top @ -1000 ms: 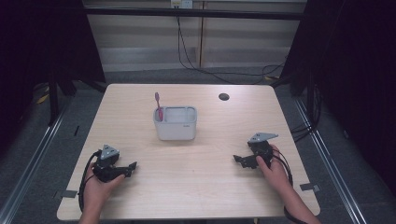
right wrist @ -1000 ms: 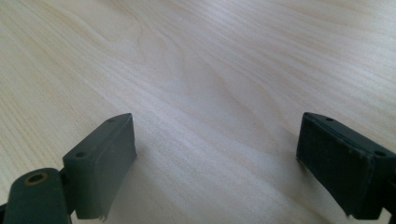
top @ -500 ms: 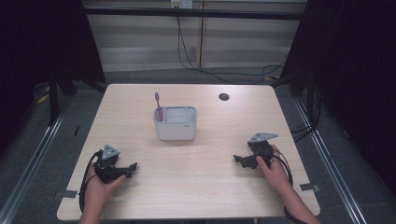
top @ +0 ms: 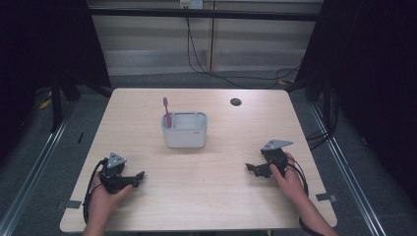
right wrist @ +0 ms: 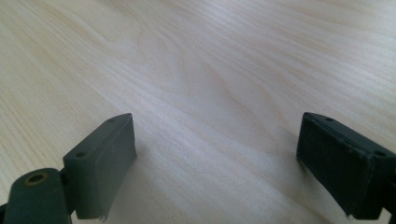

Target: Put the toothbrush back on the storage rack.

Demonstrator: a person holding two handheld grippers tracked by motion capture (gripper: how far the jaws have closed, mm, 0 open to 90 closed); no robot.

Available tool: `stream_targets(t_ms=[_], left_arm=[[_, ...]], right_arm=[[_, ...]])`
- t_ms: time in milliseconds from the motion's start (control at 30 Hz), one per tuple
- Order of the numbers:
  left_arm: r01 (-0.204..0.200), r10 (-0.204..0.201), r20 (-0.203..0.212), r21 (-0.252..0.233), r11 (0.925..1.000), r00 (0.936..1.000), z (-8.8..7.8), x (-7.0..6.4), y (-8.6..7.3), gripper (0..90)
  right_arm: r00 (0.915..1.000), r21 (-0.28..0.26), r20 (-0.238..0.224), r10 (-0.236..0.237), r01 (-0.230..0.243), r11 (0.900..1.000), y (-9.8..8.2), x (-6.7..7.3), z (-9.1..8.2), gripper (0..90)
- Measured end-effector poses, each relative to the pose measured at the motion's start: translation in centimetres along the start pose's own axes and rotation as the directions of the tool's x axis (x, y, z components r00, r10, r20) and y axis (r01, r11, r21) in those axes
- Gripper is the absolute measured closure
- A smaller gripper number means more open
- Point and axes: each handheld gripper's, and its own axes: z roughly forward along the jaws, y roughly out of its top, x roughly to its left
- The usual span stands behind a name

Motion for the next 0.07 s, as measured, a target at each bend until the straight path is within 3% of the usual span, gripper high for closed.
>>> stream_targets(t_ms=[67], left_arm=[[0.000, 0.000, 0.000, 0.000, 1.0000, 1.0000, 0.00, 0.00, 0.00, 14.6]], right_arm=[[1.0000, -0.001, 0.000, -0.001, 0.001, 1.000, -0.01, -0.01, 0.01, 11.2]])
